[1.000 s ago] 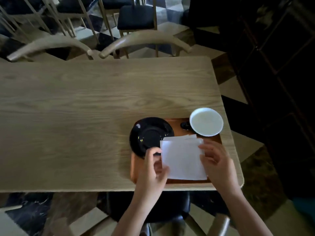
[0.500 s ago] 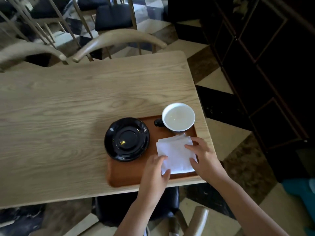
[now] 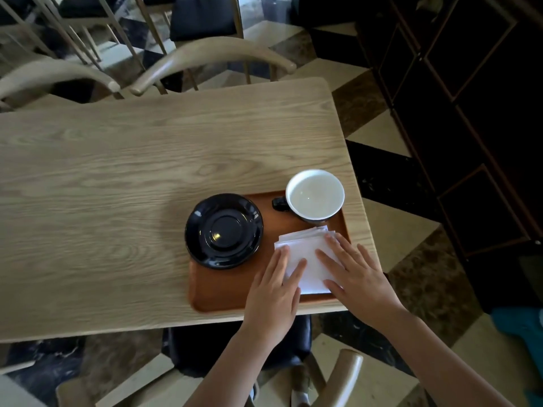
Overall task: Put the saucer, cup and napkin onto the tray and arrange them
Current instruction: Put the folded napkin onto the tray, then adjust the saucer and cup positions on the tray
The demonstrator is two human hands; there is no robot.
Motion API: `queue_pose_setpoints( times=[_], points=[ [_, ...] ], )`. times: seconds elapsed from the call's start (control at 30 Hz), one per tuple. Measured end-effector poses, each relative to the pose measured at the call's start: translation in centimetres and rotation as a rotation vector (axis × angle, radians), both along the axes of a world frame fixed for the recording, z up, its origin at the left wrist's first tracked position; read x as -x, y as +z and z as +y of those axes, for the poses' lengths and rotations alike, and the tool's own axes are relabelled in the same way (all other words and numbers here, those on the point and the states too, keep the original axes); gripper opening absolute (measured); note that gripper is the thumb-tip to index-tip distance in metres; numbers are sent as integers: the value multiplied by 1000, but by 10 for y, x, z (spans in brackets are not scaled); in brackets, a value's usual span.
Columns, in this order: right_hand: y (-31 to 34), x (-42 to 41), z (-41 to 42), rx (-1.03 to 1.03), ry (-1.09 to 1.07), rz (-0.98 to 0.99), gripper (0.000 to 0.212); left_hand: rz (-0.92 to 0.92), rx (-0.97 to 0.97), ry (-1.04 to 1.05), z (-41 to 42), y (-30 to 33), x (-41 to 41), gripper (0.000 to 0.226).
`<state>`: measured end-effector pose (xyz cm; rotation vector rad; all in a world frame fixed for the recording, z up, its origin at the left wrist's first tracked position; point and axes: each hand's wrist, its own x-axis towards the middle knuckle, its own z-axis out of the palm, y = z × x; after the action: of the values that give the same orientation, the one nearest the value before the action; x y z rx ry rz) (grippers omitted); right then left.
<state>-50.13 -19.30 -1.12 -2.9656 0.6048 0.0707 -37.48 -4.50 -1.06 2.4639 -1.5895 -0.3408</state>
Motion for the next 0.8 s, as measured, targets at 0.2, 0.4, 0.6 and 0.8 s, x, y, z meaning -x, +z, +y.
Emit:
queue_pose_setpoints(
  times=[0.2,0.4,0.6,0.8],
  points=[
    [3,-4,8,17,-45,8,59,-5,-62,-30,-1,4,-2,45],
    [13,-28,22,9,-91,-171,47,1,15,-53,6,19,-15,49],
    [13,-82,50,-13,84,-265,52,-87,9,185,54,34,-62,52],
    [1,-102,59,-10,218,-217,50,-35,-156,239,92,18,-94,66]
  ],
)
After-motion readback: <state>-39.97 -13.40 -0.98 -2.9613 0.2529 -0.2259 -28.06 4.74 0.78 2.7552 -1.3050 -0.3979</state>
